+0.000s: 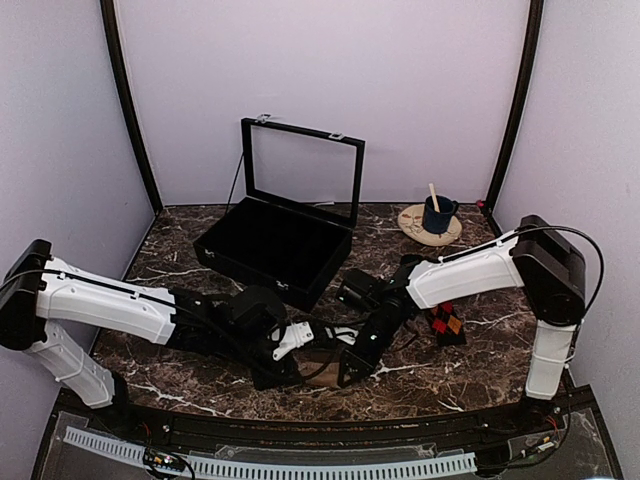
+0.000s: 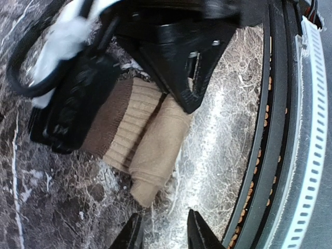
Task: Roll the socks
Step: Roll the sock at the center of the board.
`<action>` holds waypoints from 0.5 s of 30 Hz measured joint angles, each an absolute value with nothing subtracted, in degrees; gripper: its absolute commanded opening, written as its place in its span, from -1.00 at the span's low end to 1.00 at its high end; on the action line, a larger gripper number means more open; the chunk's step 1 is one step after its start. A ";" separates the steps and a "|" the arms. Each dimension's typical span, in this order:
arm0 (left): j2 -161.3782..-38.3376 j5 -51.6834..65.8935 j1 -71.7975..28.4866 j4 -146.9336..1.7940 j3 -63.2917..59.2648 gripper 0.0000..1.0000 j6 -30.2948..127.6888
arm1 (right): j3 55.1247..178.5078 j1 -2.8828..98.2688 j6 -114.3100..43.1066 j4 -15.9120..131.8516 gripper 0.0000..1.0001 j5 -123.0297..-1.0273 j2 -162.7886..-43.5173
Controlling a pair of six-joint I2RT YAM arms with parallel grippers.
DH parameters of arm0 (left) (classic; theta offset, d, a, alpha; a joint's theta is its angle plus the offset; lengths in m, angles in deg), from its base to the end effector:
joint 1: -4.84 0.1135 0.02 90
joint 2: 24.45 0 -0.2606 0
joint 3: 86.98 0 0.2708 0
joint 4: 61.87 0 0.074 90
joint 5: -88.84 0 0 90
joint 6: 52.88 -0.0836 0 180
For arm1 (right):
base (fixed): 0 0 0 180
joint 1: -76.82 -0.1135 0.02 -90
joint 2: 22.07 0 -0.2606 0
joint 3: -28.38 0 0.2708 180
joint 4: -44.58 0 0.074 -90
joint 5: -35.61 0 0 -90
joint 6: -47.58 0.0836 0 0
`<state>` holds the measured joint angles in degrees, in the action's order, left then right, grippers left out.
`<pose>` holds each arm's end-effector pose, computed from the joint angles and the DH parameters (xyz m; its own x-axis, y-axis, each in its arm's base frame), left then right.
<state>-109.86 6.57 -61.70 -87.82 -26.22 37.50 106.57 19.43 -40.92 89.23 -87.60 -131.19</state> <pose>0.1270 -0.3208 0.1391 -0.3139 0.7067 -0.6340 0.9409 0.3209 -0.1081 0.1627 0.3393 0.0811 -0.5421 -0.8067 -0.2351 -0.7644 0.3572 0.5368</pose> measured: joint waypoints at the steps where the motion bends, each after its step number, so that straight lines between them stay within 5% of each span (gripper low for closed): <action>1: -110.08 5.74 -62.29 -87.93 -25.93 -0.38 36.95 | 107.00 19.70 -41.05 89.86 -1.00 -88.01 -131.52; 15: -119.47 -5.34 -68.74 -88.00 -18.94 -0.37 27.75 | 108.40 21.14 -42.43 93.89 -1.00 -91.29 -132.55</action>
<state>-119.47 -5.34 -68.74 -88.00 -18.94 27.75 108.40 21.14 -42.43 93.89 -91.29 -132.55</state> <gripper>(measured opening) 0.315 0.068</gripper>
